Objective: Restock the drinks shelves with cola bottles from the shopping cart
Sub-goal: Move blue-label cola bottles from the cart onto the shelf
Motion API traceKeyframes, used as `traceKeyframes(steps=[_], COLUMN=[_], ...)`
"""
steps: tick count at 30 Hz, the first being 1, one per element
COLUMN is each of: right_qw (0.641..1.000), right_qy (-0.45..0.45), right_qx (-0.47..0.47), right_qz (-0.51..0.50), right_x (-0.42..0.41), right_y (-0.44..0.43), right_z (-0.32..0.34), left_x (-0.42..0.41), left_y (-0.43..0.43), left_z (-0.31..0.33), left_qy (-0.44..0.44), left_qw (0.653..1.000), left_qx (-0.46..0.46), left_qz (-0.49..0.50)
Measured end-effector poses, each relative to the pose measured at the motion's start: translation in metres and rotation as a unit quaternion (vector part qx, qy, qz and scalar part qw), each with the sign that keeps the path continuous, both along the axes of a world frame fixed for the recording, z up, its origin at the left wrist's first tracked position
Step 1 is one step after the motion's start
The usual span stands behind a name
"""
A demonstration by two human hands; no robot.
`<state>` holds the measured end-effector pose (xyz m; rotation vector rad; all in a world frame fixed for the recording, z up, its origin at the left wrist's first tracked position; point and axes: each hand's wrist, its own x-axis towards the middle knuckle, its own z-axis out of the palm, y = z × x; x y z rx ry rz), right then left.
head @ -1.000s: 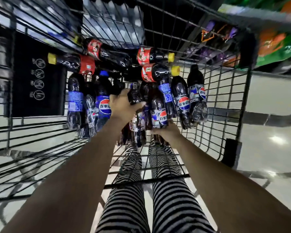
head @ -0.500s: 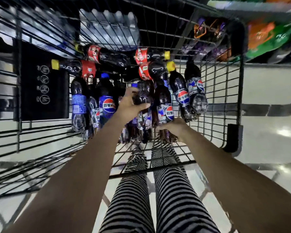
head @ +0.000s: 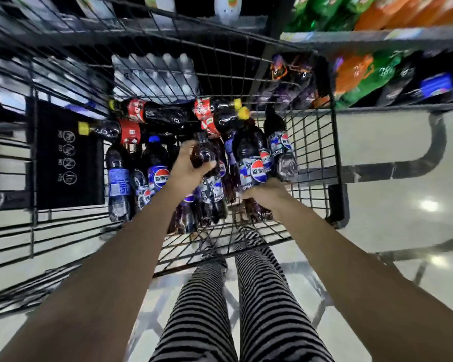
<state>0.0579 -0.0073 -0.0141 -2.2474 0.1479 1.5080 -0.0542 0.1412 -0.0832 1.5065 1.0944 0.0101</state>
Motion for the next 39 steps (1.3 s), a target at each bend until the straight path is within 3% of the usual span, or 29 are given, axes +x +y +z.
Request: traceKeyframes(steps=[6, 13, 21, 24, 29, 34, 39], right_qw=[0.997, 0.985, 0.966, 0.959, 0.943, 0.939, 0.932], right_qy=[-0.043, -0.086, -0.151, -0.169, -0.172, -0.172, -0.175], right_qx=[0.065, 0.142, 0.201, 0.218, 0.272, 0.284, 0.306], right_qz=[-0.019, -0.052, -0.057, -0.059, -0.089, -0.095, -0.088], right_x=[-0.003, -0.005, 0.004, 0.015, 0.041, 0.076, 0.126], right_y=[0.005, 0.011, -0.009, -0.022, -0.055, -0.112, -0.177], right_z=[0.059, 0.137, 0.227, 0.254, 0.277, 0.289, 0.291], left_x=[0.005, -0.001, -0.003, 0.009, 0.037, 0.087, 0.147], left_y=[0.03, 0.049, 0.017, -0.004, -0.052, -0.12, -0.2], left_z=[0.083, 0.191, 0.28, 0.308, 0.34, 0.359, 0.361], left_qy=[-0.111, -0.245, -0.41, -0.404, -0.364, -0.274, -0.303], left_qw=[0.993, 0.969, 0.886, 0.866, 0.878, 0.926, 0.929], left_qx=[0.019, -0.02, -0.148, -0.207, -0.255, -0.192, -0.143], left_qz=[-0.028, 0.031, 0.157, 0.21, 0.179, 0.175, 0.159])
